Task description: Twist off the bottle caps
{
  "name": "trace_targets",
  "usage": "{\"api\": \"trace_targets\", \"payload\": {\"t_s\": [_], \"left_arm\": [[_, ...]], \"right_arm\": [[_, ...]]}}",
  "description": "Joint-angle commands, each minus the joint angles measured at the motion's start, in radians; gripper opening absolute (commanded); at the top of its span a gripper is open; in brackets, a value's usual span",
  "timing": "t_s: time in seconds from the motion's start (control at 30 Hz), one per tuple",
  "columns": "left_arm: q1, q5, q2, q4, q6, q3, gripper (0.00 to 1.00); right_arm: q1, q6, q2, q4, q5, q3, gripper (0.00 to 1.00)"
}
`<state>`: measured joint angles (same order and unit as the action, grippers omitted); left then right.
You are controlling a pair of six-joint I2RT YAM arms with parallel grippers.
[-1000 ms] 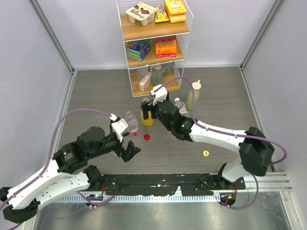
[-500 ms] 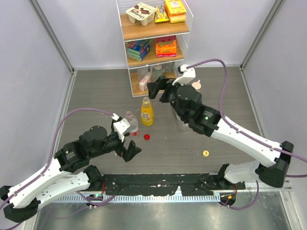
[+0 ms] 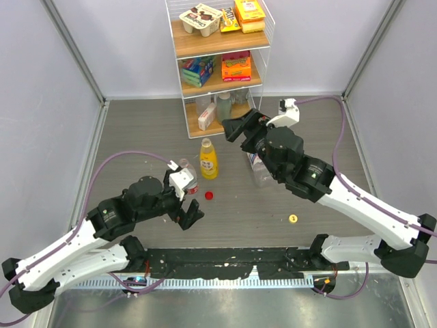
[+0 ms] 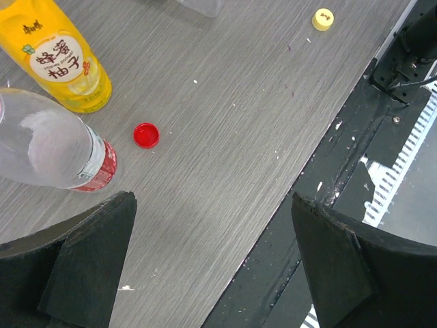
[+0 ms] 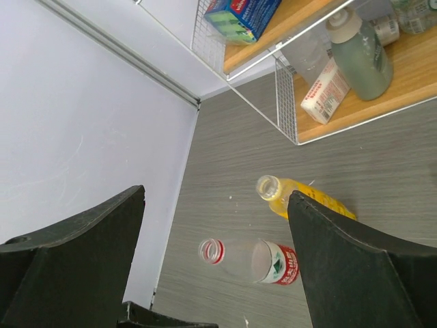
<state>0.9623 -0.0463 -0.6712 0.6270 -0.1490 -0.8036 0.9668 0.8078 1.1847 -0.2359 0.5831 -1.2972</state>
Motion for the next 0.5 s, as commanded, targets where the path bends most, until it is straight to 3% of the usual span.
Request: {"api": "trace_targets", "payload": {"t_s": [0.0,0.2,0.47], "left_arm": [[0.001,-0.023,-0.011,-0.020,0.003,-0.002,1.00],[0.001,-0.026,-0.011,-0.021,0.006,0.000,1.00],[0.001,-0.040,-0.018,-0.023,0.006,0.000,1.00]], "right_arm": [[0.003,0.067,-0.103,0.020,0.066,0.047,0.90],[0.003,0.099,-0.146,0.047,0.093,0.079,0.90],[0.003,0.146,-0.089,0.035,0.041,0.035,0.90]]}}
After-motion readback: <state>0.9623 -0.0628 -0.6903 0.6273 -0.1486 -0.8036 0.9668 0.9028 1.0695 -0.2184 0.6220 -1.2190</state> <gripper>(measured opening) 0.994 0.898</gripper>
